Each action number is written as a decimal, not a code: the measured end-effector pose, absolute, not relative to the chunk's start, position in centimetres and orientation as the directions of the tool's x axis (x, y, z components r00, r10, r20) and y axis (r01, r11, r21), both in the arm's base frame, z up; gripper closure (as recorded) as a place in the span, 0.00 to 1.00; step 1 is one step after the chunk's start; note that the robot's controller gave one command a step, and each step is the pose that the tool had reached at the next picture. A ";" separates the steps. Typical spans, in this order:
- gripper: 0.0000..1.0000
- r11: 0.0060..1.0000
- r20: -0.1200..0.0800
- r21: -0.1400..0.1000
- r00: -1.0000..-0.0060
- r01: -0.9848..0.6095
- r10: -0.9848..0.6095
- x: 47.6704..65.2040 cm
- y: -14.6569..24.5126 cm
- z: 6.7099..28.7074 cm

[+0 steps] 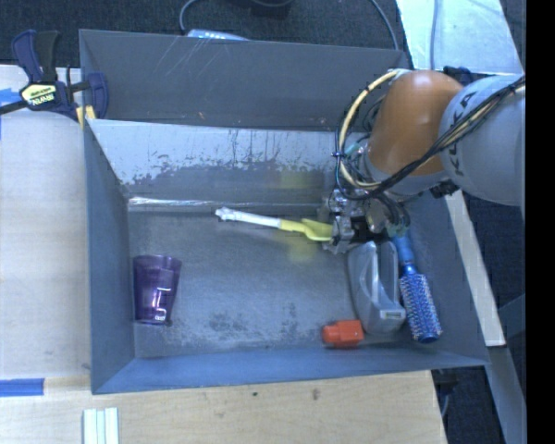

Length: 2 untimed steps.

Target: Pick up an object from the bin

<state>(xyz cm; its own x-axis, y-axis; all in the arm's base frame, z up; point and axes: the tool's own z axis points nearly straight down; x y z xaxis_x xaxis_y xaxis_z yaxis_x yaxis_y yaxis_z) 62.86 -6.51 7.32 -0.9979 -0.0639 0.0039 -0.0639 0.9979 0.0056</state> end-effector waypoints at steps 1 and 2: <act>1.00 0.998 0.004 0.006 -0.998 -0.064 -0.064 62.9 -6.5 7.3; 1.00 0.998 0.005 0.006 -0.998 -0.064 -0.064 62.8 -6.5 7.4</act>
Offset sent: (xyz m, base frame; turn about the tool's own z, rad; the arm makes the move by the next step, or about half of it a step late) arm -0.0122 0.0065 0.0719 -0.0068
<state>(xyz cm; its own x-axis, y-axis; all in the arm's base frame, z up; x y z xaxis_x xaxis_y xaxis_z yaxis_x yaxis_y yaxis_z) 62.80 -6.50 7.41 -0.9979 -0.0642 0.0047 -0.0642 0.9979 0.0058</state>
